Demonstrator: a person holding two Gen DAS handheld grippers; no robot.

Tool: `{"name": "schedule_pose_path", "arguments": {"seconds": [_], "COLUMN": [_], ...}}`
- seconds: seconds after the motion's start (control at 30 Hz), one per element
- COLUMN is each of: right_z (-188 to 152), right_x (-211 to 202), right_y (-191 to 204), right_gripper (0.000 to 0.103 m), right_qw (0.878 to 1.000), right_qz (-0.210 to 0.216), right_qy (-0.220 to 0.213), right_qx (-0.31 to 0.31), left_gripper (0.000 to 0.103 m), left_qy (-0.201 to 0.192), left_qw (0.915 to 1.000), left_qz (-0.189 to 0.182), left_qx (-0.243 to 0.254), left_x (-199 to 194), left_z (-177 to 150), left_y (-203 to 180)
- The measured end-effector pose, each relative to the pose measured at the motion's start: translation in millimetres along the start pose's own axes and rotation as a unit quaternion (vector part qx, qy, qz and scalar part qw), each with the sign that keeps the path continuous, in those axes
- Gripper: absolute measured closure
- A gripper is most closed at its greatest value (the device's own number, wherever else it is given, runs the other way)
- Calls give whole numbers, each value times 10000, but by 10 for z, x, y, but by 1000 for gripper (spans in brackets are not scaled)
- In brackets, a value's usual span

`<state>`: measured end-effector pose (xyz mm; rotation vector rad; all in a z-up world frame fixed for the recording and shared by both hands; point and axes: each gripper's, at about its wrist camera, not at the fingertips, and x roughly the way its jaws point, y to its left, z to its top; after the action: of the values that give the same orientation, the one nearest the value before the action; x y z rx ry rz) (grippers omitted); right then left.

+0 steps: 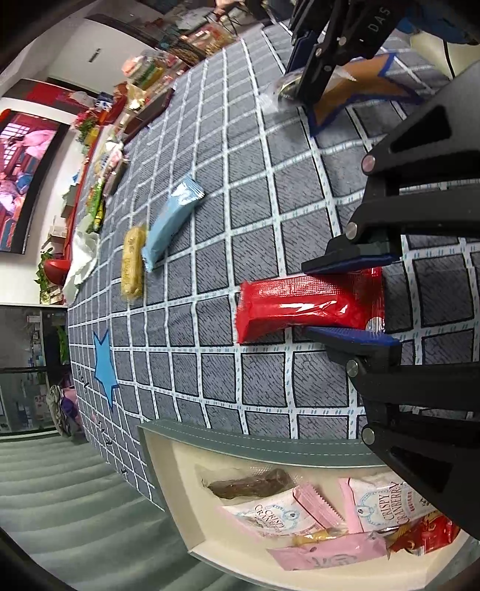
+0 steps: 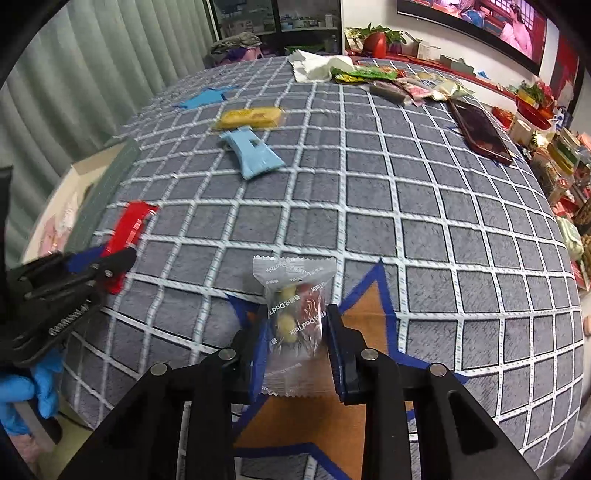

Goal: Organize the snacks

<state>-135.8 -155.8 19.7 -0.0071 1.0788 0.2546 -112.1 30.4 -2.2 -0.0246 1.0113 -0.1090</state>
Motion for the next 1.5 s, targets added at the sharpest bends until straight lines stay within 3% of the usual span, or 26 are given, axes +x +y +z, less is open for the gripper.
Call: {"name": "schedule_pose_path", "arguments": {"seconds": [0.27,0.53,0.63,0.97,1.03,1.1,1.17,1.2,1.23,1.3,1.5], "right_z": [264,598,677,882,877,865,864,864,869,907,1168], "right_x": [-189,-153,-105,147,206,283,342,363,364,339,495], "right_y": [138,788,1095,2034,2183,2306,2343,2313,2267,2081,1359], "right_gripper": [72,72,72,72,71,71,60,26,3,2,2], "right_qw": [9987,9941,9909,9757,9733,9720,9721,9736,9755,9804,9957], "right_qz": [448,985,1171,1897,1917,1851,1747,1649,1559,1315,575], "right_qy": [-209,-288,-286,4,75,183,264,269,207,-29,28], "right_qx": [121,-349,-595,-1097,-1261,-1438,-1544,-1557,-1538,-1464,-728], "left_gripper": [74,74,74,74,68,40,29,27,27,25,23], "left_qy": [-552,-930,-926,-698,-635,-594,-676,-697,-707,-701,-730], "left_qw": [9983,9930,9903,9837,9827,9818,9813,9816,9825,9845,9925], "left_qz": [-91,314,510,901,937,948,933,925,904,844,500], "left_qx": [-169,-663,-900,-1393,-1464,-1535,-1539,-1518,-1469,-1368,-842], "left_x": [-424,-795,-851,-830,-818,-813,-823,-831,-827,-798,-682], "left_z": [121,146,95,-250,-275,-296,-306,-303,-290,-259,-111], "left_y": [180,824,1110,1548,1597,1629,1616,1597,1567,1493,997]}}
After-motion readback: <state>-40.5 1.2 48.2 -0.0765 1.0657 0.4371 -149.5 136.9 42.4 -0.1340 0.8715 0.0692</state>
